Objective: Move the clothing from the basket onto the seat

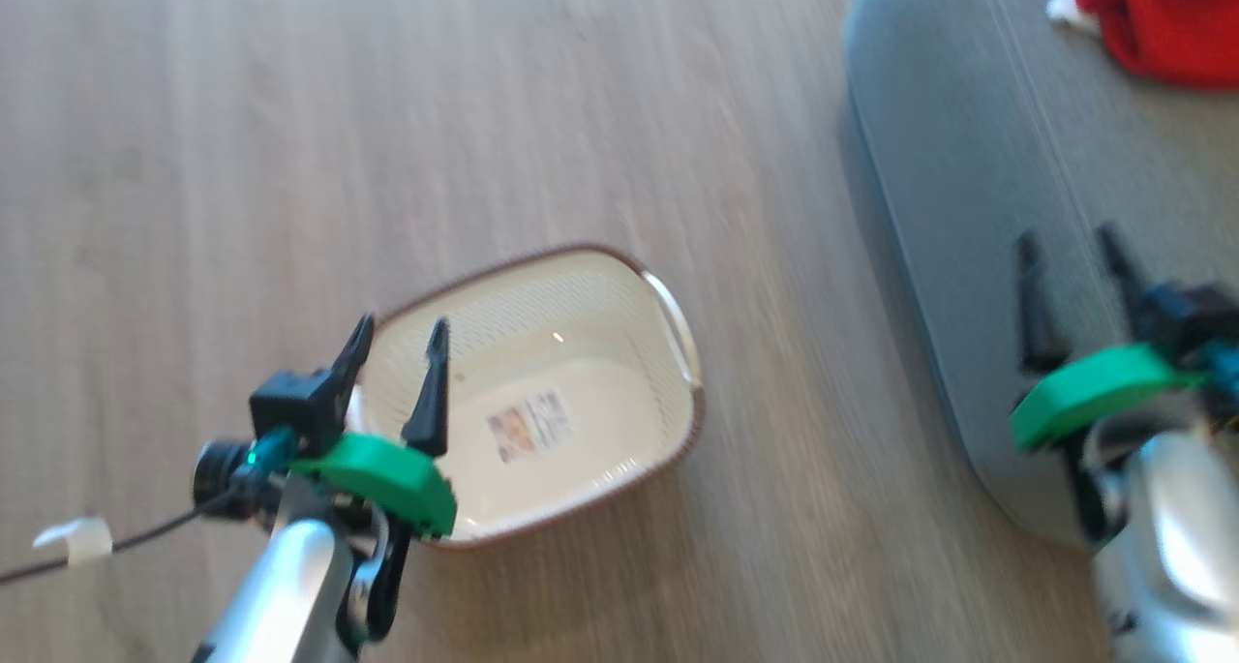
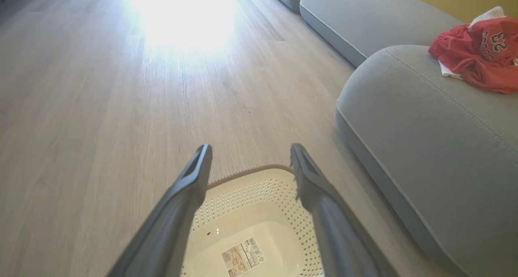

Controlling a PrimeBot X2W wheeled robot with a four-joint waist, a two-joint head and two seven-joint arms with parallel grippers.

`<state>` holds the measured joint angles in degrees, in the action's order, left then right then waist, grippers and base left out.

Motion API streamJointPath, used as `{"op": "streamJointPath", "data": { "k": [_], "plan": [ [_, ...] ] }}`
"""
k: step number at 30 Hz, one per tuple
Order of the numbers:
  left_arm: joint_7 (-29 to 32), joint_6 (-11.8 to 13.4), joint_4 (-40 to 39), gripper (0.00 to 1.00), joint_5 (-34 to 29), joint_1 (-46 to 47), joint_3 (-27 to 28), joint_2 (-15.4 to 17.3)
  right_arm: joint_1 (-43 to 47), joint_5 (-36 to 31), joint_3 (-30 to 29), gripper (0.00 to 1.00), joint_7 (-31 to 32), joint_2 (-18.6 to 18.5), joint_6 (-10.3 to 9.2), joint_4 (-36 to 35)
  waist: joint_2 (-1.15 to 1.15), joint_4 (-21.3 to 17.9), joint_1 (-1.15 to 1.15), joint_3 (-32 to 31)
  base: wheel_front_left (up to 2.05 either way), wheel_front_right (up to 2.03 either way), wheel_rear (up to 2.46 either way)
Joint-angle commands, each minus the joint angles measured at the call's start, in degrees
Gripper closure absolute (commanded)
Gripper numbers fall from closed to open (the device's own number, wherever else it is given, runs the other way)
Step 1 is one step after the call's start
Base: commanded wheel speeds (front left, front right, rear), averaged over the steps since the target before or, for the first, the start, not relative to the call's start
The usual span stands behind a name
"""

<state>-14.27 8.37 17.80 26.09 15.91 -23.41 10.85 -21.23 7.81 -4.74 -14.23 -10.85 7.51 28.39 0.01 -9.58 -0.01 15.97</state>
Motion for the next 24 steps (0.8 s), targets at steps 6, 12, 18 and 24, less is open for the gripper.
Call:
{"op": "streamJointPath", "data": {
  "k": [6,12,18,24],
  "plan": [
    [-0.72,-1.43,1.86,0.00,-1.48,-5.26,7.20,-1.66,7.73,-2.27,2.38,0.00,-0.74,5.23,-0.02,-4.72,-0.01,8.11,0.01,-10.45,0.00,0.00,0.00],
    [-0.73,-3.87,3.61,0.00,-3.36,-9.06,11.63,-3.19,12.93,-2.63,3.19,0.00,-0.75,7.58,-0.02,-6.91,-0.01,9.11,0.01,-14.15,0.00,0.00,0.00],
    [-0.73,-4.49,3.68,0.00,-5.19,-9.90,15.53,-4.07,15.14,-3.03,5.27,0.00,-0.76,7.92,-0.02,-8.47,-0.01,9.06,0.01,-15.73,0.00,0.00,0.00],
    [-0.73,-6.02,4.14,0.00,-7.48,-10.13,18.88,-5.35,16.34,-2.52,7.26,0.00,-0.76,7.96,-0.02,-8.61,-0.01,8.65,0.01,-16.08,0.00,0.00,0.00]
  ]
}}
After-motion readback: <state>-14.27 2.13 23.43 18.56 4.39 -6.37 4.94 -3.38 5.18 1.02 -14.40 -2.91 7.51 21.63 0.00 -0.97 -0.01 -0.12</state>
